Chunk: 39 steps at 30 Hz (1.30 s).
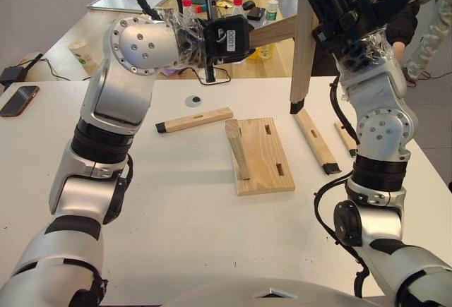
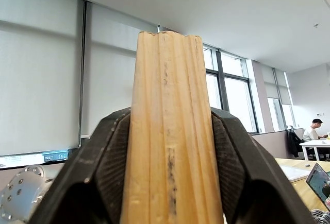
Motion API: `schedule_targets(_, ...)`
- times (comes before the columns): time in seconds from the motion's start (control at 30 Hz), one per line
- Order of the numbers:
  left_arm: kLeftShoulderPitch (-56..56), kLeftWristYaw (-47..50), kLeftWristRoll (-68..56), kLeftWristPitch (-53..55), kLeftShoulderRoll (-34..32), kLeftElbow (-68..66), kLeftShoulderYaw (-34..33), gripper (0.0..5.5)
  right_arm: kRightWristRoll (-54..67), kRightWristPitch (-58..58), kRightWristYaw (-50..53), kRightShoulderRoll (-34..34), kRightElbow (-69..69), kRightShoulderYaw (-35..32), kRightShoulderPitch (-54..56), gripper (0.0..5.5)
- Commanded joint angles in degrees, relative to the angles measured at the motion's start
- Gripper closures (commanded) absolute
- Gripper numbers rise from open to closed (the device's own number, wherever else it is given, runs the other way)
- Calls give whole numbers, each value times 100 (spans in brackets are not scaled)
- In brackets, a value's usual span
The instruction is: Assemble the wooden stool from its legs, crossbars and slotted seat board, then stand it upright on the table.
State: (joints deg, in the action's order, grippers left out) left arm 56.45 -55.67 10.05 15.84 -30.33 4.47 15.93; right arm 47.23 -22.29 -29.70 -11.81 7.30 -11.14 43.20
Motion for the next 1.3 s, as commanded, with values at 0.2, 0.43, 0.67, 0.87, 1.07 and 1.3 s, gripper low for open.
schedule_targets(0.2,251,-257,-520,96,504,642,223,425,-119,-30,8,103,-30,251,103,344)
schedule_targets(0.43,397,-131,-688,50,849,695,188,425,-42,-53,45,94,-23,259,89,344)
schedule_targets(0.67,584,129,-390,-586,837,374,224,425,7,-275,87,22,-60,335,18,344)
schedule_targets(0.87,675,275,-202,-992,773,133,194,425,-34,-465,117,-24,-201,429,-7,344)
schedule_targets(1.07,700,313,-213,-1074,896,77,169,425,-48,-557,159,-56,-242,436,-26,344)
schedule_targets(1.3,655,303,-232,-928,955,65,156,425,64,-461,190,-17,-213,342,24,344)
